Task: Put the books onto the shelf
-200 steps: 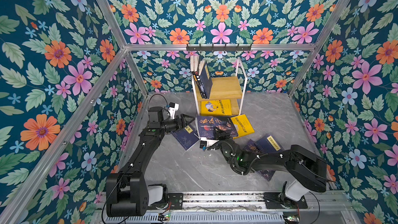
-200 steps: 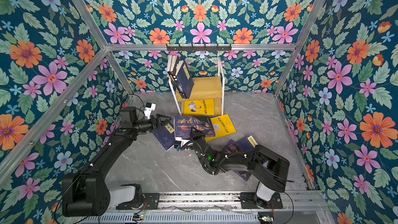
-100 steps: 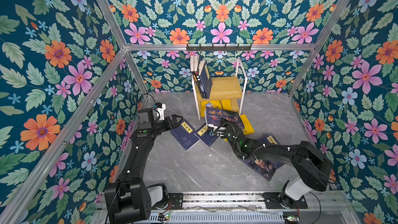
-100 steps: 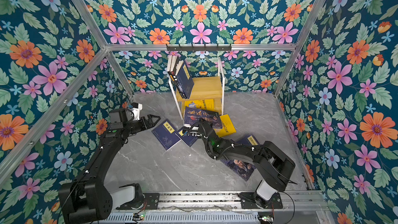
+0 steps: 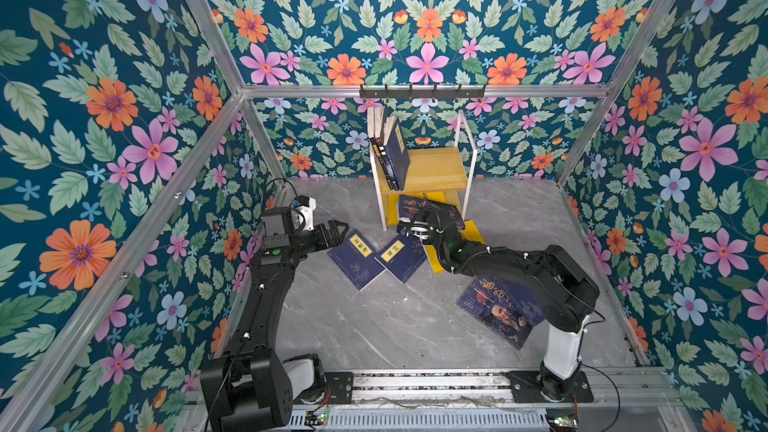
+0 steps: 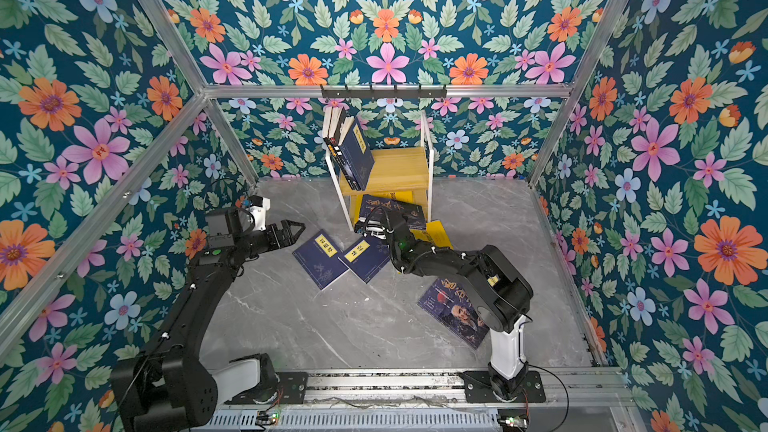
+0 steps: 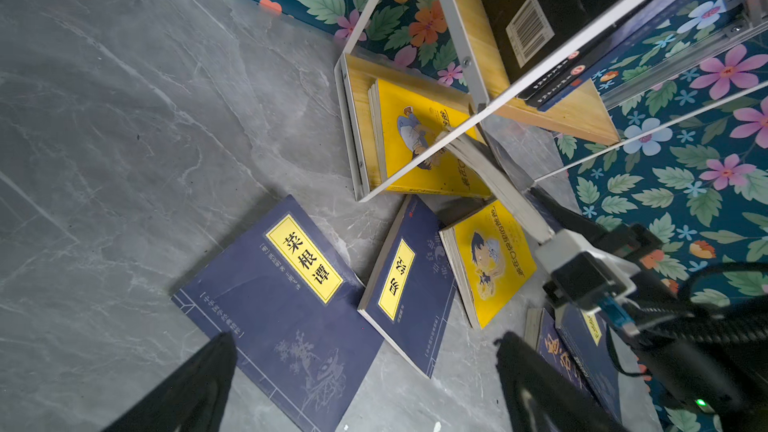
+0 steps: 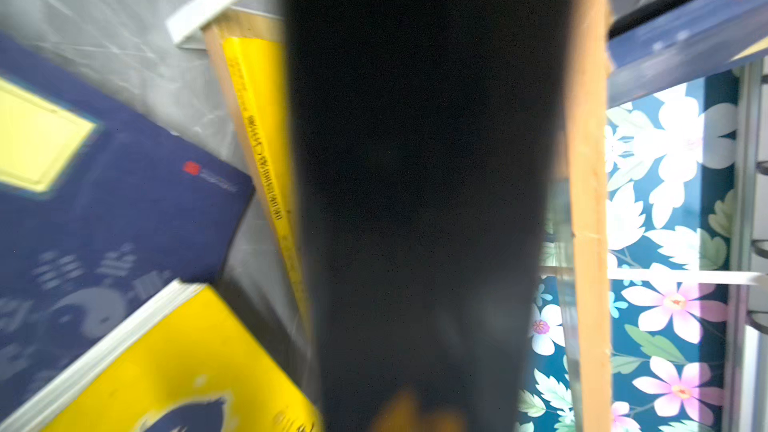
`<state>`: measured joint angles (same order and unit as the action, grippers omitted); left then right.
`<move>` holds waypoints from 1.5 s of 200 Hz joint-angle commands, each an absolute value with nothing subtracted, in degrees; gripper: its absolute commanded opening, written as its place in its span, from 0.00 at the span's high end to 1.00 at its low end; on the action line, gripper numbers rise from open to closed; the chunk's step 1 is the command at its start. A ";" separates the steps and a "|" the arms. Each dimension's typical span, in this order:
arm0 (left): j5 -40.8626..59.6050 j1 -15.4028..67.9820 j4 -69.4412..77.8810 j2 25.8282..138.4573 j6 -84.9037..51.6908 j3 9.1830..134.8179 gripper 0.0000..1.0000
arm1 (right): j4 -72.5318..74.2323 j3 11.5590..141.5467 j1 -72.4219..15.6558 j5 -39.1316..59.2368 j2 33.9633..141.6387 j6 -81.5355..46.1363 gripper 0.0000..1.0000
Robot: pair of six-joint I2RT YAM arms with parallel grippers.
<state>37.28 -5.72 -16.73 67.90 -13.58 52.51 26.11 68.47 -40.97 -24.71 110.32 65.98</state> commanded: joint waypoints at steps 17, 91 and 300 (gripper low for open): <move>37.62 -5.62 -16.44 67.35 -13.19 52.65 0.00 | 25.95 73.51 -40.78 -22.49 115.18 67.60 1.00; 37.53 -5.43 -16.90 67.54 -13.17 53.17 0.00 | 13.54 76.72 -40.72 -19.79 116.73 65.29 0.47; 37.79 -5.34 -16.52 66.77 -13.14 52.38 0.00 | 1.07 92.44 -36.61 -13.81 123.63 65.39 0.88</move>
